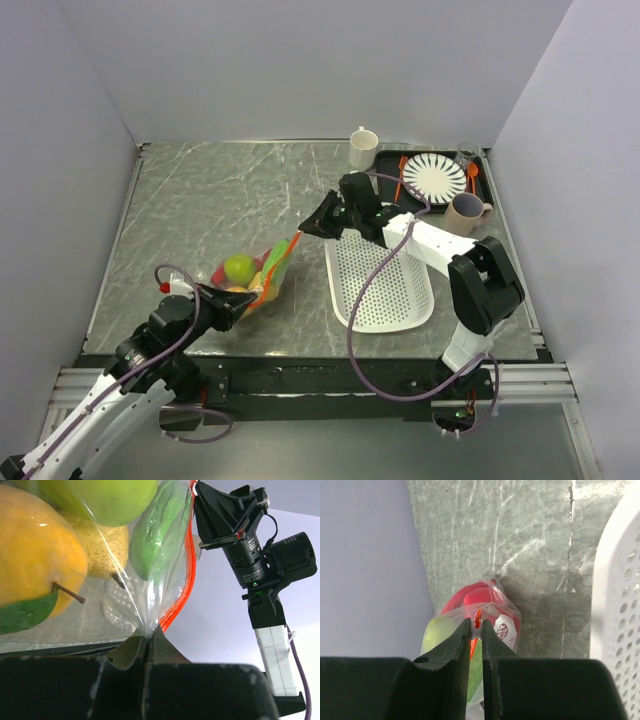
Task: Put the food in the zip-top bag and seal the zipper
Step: Zip the zipper food storage bag at the center of the board.
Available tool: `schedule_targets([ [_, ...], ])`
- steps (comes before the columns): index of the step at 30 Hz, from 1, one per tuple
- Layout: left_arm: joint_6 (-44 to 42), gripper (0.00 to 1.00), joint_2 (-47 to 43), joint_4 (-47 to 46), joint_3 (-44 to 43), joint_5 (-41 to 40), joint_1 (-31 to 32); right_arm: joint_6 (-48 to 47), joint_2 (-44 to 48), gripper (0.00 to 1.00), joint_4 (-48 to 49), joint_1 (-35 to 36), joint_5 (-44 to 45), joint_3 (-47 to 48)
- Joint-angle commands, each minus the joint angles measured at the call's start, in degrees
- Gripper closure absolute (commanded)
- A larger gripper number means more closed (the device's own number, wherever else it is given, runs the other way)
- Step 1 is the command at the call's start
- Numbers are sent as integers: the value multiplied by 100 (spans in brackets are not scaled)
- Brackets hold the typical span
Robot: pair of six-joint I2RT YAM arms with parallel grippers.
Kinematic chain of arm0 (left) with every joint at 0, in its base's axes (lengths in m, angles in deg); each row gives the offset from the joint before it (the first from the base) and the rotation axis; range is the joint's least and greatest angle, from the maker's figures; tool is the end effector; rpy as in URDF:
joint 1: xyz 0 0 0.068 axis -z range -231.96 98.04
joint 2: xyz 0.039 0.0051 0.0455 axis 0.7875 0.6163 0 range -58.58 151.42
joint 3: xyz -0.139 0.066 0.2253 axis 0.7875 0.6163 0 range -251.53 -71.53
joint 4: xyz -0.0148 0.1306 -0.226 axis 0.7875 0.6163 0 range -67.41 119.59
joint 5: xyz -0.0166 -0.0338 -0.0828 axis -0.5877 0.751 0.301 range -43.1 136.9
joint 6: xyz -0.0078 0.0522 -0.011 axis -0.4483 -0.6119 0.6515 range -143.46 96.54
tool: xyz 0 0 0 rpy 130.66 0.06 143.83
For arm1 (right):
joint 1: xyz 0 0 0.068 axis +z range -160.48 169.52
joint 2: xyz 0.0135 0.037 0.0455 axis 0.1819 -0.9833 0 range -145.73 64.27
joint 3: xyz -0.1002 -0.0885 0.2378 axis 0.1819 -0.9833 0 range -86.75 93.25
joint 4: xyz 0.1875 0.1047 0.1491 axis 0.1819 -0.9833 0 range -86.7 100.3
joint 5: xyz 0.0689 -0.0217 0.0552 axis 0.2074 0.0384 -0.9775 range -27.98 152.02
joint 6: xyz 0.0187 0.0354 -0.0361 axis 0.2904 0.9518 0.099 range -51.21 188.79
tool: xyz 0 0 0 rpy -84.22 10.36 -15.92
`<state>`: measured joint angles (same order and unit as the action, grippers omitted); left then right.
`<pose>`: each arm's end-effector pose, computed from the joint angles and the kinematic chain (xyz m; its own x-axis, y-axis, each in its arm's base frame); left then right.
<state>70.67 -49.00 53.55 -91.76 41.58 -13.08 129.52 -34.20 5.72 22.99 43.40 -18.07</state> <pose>0.0738 -0.0552 0.2237 -0.5363 -0.8433 0.0354 -0.3096 0.1575 -0.9377 0.3191 0.2247 0.2441 -0.8779 0.4106 -0.2465 0.0477 0.5872 0.8080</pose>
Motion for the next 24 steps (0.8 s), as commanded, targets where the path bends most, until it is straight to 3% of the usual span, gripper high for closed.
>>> schedule_targets([
  [1, -52, 99, 87, -82, -95, -65, 6, -202, -154, 100, 1, -280, 516, 294],
  [10, 9, 99, -150, 121, -95, -136, 6, -272, -321, 100, -69, -412, 534, 453],
  [14, -61, 99, -124, -221, 27, 4, 6, -412, -356, 100, -149, -430, 455, 602],
  [17, -183, 63, -45, -810, 151, 145, 6, -570, -339, 97, -271, -429, 499, 663],
  [18, -245, 47, 34, -985, 116, 163, 6, -623, -330, 95, -341, -438, 568, 698],
  [21, -561, 24, 253, -864, -251, 49, 6, -860, -295, 89, -570, -447, 709, 822],
  [23, -841, 19, 368, -548, -525, -188, 6, -1115, -330, 82, -711, -447, 666, 996],
  [24, -948, 15, 464, -504, -735, -206, 6, -1229, -347, 69, -755, -447, 579, 1050],
])
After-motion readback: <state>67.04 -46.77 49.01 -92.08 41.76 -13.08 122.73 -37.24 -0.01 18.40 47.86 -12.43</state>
